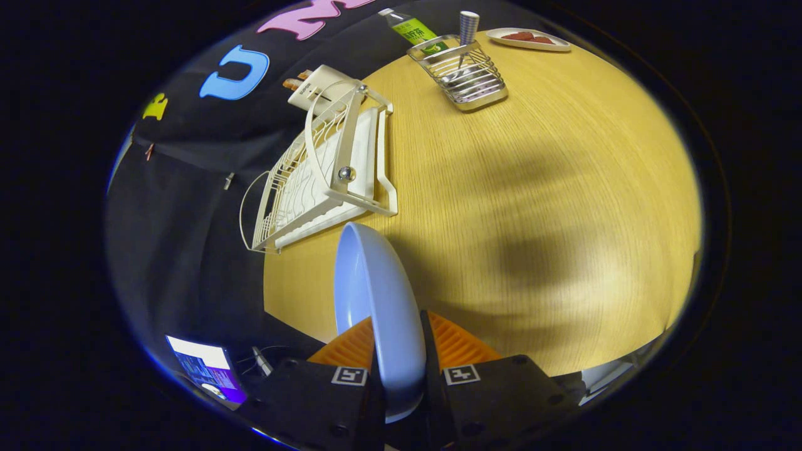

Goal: Take the plate from the dish rack, then take the spoon from the basket and place it into the plate.

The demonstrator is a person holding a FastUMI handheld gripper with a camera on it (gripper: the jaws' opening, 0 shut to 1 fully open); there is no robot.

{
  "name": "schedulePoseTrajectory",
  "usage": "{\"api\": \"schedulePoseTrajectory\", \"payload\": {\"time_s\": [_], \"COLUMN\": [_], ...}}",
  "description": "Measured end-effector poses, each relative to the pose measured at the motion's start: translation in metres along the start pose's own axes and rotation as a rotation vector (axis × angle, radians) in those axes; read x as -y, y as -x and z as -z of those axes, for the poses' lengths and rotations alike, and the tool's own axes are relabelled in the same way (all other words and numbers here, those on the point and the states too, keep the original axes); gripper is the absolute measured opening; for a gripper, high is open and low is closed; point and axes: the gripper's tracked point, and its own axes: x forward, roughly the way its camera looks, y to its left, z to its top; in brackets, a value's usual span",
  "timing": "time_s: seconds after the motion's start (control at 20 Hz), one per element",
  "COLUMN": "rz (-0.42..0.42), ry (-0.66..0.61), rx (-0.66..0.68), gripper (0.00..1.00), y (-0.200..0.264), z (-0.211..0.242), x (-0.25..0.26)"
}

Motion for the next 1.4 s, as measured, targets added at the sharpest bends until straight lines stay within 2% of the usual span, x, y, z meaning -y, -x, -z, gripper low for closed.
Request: {"api": "schedulePoseTrajectory", "payload": {"time_s": [0.1,0.3,0.5,0.65,0.75,0.9,1.0,1.1,1.3,1.4], "rz": [0.01,0.093,0.119,0.162,0.18,0.202,0.218,0.232,0.325,0.362], "ry": [-0.035,-0.036,-0.026,0.009,0.045,0.14,0.245,0.358,0.563,0.614], "rx": [0.022,0.038,0.068,0.098,0.123,0.192,0.265,0.363,0.545,0.561], "gripper": [0.3,0.44,0.55,0.75,0.78,0.87,0.88,0.95,0.95,0.95], "y": [-0.004,-0.01,-0.003,0.009,0.025,0.056,0.082,0.107,0.146,0.15], "z": [-0.009,-0.015,-0.024,-0.034,-0.042,-0.063,-0.086,-0.119,-0.191,-0.218], "x": [0.005,0.023,0.027,0.034,0.035,0.025,0.013,-0.008,-0.029,-0.027]}}
